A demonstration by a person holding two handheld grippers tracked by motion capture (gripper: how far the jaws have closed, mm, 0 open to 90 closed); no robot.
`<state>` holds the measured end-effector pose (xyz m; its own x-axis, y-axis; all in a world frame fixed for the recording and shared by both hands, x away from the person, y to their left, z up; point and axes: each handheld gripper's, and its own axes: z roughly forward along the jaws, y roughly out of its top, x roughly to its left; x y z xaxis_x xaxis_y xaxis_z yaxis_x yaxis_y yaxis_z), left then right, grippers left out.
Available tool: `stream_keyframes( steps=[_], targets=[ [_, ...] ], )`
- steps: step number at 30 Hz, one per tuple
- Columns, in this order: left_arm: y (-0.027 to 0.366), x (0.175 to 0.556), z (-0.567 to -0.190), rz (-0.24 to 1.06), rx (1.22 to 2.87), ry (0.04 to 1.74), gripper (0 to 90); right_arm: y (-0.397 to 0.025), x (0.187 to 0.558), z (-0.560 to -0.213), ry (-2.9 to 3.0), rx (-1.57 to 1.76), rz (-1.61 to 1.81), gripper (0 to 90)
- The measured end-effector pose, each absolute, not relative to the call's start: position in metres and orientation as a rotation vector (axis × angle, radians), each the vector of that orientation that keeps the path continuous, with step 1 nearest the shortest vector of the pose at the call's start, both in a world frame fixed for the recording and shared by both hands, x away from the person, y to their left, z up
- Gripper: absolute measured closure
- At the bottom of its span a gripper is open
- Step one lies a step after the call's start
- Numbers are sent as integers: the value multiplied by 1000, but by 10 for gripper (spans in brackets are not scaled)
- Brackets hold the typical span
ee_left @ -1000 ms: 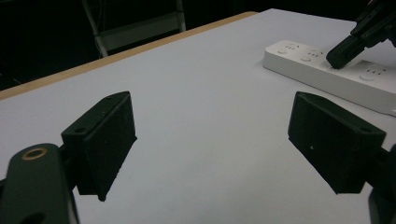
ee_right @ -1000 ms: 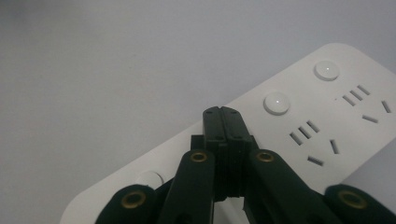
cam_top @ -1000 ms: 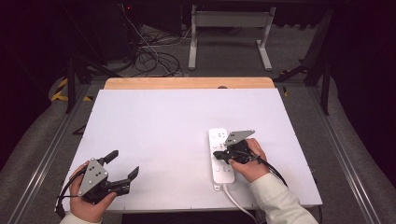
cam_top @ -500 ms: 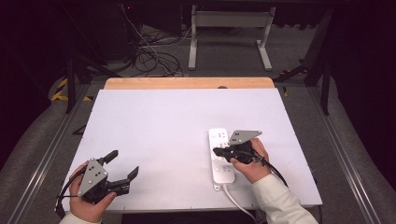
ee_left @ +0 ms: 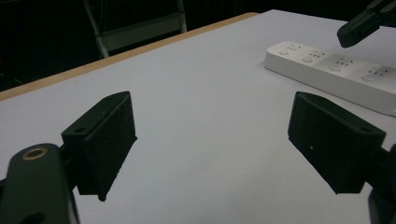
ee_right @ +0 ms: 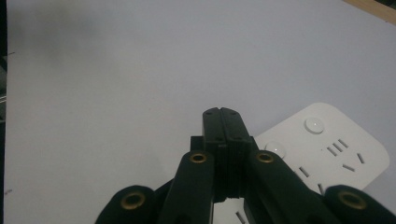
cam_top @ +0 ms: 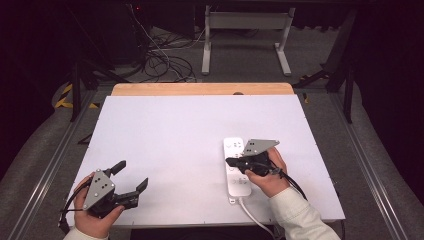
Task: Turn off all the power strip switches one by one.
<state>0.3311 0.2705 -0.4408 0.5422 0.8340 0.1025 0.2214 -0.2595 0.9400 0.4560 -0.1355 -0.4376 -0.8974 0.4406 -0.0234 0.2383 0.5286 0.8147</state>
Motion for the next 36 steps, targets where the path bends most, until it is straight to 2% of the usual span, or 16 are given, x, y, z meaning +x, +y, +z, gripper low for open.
stream_keyframes(
  steps=[15,25,36],
  targets=[
    [270,333,-442,757,1776,881,156,-140,480,-424,2467,661,1342,900],
    [270,333,-442,757,1780,883,156,-143,502,-438,2435,770,1318,900],
    [270,333,-442,758,1782,880,157,-139,504,-445,2482,765,1269,900]
  ],
)
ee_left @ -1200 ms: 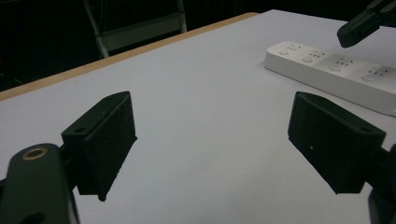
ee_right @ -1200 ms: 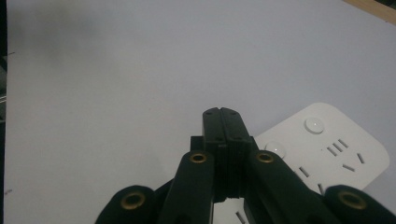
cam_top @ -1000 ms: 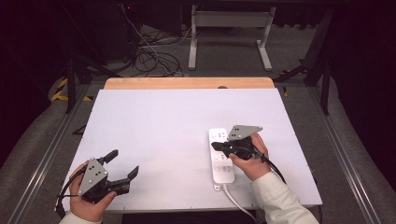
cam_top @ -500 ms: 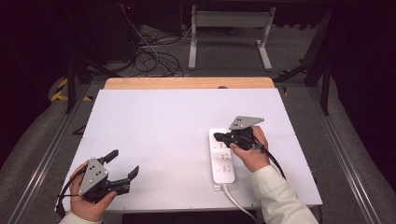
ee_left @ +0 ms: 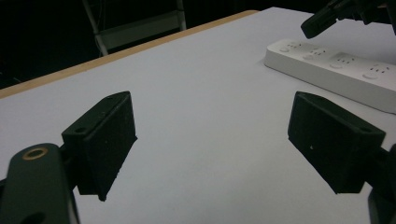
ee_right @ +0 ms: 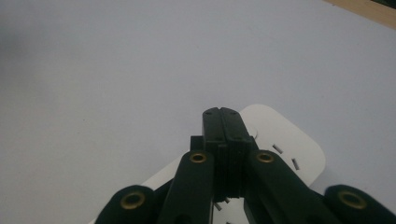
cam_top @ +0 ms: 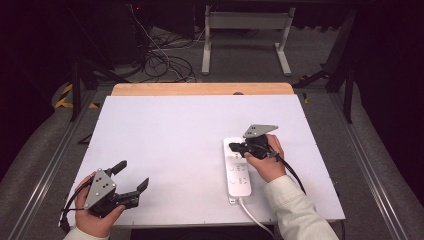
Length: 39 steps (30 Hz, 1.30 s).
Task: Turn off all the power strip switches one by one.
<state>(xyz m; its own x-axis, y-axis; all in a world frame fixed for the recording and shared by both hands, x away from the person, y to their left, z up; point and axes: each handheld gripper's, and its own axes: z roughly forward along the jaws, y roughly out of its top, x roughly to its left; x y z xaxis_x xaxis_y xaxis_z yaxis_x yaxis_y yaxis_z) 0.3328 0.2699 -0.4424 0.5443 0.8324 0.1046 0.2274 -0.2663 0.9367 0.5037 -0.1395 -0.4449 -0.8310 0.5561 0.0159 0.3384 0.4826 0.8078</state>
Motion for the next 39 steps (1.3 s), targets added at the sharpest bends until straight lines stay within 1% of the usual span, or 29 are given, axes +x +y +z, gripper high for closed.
stream_keyframes(
  steps=[5,10,39],
  targets=[
    [270,333,-443,757,1781,882,157,-138,504,-446,2497,763,1250,900],
    [270,333,-442,758,1780,882,157,-132,503,-454,2579,743,1160,900],
    [270,333,-442,755,1782,881,157,-126,500,-458,2595,751,1089,900]
  ],
)
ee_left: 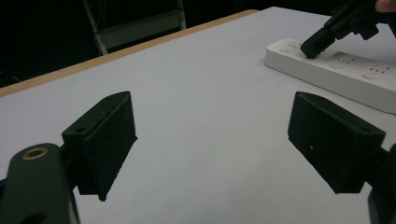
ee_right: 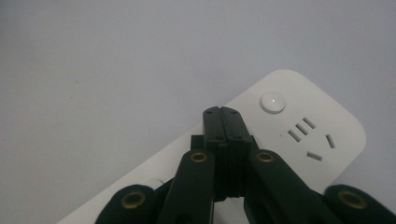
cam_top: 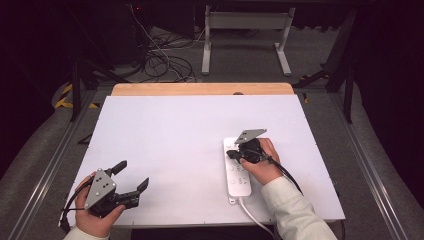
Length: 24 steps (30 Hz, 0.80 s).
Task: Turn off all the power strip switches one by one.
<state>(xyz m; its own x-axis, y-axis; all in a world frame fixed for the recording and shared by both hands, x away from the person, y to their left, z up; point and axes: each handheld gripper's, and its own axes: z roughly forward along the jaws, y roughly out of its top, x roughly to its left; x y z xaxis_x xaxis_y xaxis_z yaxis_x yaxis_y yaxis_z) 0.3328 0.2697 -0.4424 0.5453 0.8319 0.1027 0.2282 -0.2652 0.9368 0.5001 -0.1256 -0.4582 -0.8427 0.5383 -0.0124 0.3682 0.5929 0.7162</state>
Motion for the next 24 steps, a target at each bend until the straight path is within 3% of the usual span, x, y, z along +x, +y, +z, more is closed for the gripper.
stream_keyframes(
  steps=[10,16,24],
  targets=[
    [270,332,-442,753,1778,878,157,-126,499,-459,2521,733,1108,900],
    [271,334,-442,754,1772,888,157,-130,489,-433,2454,680,1294,900],
    [270,333,-442,756,1777,880,157,-130,486,-431,2473,659,1278,900]
  ],
)
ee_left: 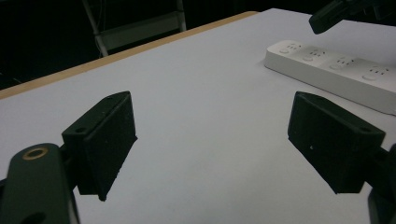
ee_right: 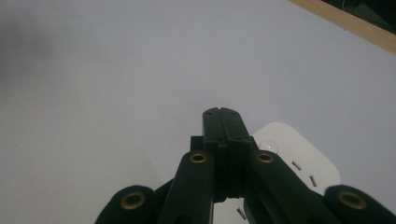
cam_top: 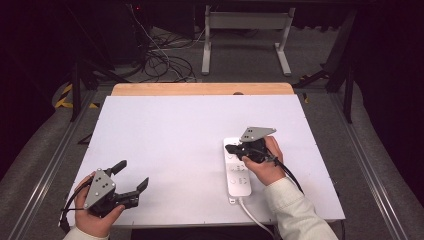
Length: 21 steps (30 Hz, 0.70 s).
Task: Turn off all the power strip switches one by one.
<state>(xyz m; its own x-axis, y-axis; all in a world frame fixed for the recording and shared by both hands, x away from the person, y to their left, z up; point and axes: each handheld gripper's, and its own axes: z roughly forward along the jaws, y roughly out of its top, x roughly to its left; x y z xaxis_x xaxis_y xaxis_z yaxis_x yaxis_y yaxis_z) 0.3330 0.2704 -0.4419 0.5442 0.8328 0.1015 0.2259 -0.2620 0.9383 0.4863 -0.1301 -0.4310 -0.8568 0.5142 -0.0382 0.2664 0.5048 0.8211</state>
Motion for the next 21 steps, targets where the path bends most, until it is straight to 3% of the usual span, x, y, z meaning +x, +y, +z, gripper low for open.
stream_keyframes(
  steps=[21],
  targets=[
    [271,334,-442,758,1772,889,157,-125,504,-411,2456,684,1267,900]
  ],
)
